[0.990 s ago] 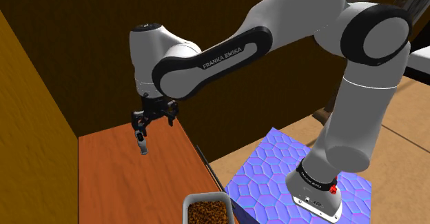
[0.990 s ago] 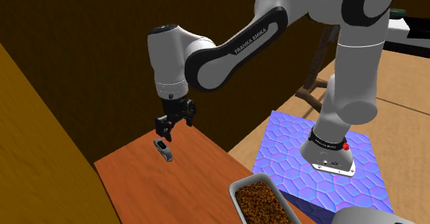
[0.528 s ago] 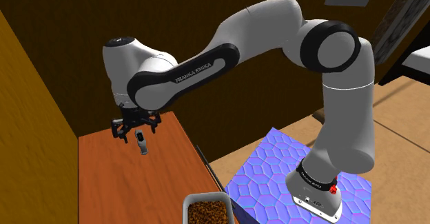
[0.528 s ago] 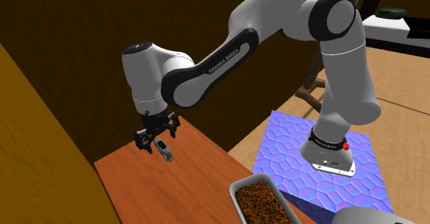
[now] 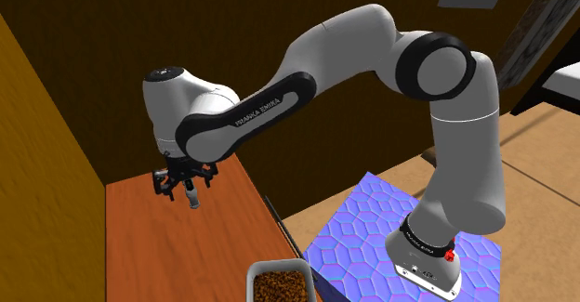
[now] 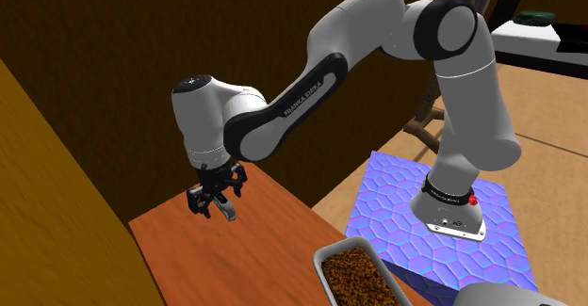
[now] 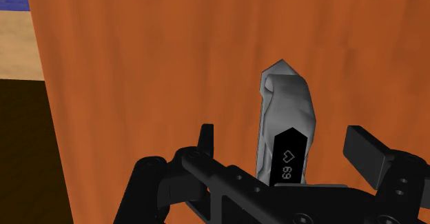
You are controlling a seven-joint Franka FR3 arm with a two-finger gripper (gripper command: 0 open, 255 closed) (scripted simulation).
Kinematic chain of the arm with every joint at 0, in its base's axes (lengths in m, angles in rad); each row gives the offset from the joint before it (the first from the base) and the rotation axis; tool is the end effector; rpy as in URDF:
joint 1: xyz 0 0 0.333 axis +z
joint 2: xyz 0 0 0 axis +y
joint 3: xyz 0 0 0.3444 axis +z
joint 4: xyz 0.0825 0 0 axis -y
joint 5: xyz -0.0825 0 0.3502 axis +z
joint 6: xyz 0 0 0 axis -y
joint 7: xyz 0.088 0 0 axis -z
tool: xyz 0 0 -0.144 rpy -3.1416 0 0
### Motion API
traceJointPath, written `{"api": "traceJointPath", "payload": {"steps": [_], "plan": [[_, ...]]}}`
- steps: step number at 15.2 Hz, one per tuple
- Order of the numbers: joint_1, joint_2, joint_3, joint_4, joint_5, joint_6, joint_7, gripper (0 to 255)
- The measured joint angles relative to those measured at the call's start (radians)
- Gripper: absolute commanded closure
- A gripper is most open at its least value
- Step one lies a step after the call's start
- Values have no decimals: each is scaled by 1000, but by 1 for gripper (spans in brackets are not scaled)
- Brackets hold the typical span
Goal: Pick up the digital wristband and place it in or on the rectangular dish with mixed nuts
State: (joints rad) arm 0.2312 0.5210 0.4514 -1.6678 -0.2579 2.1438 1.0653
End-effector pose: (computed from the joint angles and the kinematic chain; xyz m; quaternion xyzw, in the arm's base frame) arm 0.5446 0.3724 0.3342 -0.9890 0.1481 -0.0041 0.0061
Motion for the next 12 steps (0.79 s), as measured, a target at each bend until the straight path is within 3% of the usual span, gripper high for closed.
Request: {"api": "traceJointPath", "payload": {"steps": [4, 5, 12], "plan": [[1, 2, -1, 0, -1, 2, 1, 0], [1, 2, -1, 0, -1, 2, 1, 255], [0, 2, -1, 0, -1, 2, 1, 255]]}}
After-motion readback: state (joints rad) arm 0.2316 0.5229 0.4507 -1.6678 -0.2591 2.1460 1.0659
